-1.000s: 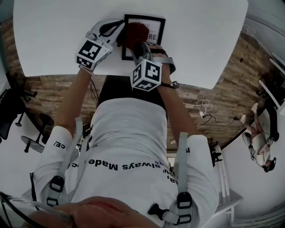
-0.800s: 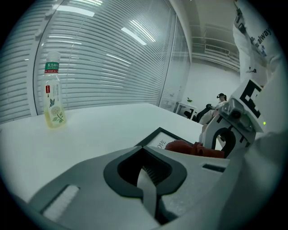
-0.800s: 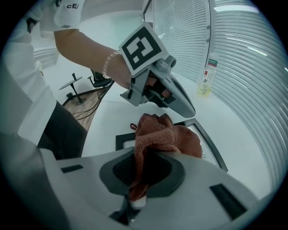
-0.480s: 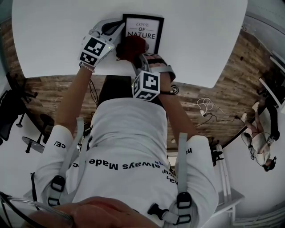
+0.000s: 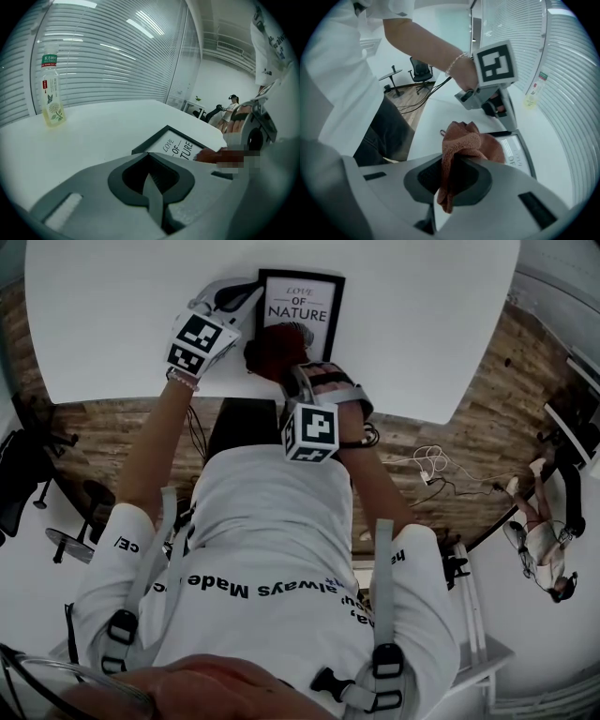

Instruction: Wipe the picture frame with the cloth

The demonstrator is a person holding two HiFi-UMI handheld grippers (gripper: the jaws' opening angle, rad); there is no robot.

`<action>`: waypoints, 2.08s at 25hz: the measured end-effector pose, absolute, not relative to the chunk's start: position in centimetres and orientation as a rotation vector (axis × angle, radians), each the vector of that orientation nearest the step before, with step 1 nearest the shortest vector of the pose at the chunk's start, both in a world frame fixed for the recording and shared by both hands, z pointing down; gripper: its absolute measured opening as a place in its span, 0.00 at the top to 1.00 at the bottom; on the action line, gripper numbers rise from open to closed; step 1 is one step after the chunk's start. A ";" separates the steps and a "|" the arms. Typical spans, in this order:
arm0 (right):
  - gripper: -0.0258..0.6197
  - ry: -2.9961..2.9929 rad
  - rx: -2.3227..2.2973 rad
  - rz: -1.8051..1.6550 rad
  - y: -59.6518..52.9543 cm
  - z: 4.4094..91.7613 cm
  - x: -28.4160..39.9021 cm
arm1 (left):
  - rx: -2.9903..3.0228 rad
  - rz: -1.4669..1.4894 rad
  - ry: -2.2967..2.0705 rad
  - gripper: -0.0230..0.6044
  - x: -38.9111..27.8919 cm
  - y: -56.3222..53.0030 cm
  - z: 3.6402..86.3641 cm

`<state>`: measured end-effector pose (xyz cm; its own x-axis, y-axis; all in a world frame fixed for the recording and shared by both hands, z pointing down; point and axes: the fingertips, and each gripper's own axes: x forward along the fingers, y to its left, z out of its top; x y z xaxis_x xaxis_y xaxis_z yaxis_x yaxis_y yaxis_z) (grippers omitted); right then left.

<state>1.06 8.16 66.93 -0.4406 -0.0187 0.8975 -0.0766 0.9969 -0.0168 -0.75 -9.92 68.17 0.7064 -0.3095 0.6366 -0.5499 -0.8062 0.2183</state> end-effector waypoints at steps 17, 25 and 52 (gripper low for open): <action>0.94 -1.895 0.479 -0.072 -9.3 68.8 5.7 | 2.490 0.872 -0.665 0.96 -0.7 -10.0 68.4; 0.94 -1.930 0.470 0.002 -6.8 68.7 5.7 | 2.487 0.873 -0.665 0.96 -0.8 -9.9 68.4; 0.94 -1.953 0.267 0.053 4.8 65.2 6.0 | 2.496 0.868 -0.718 0.96 -0.8 -10.6 68.1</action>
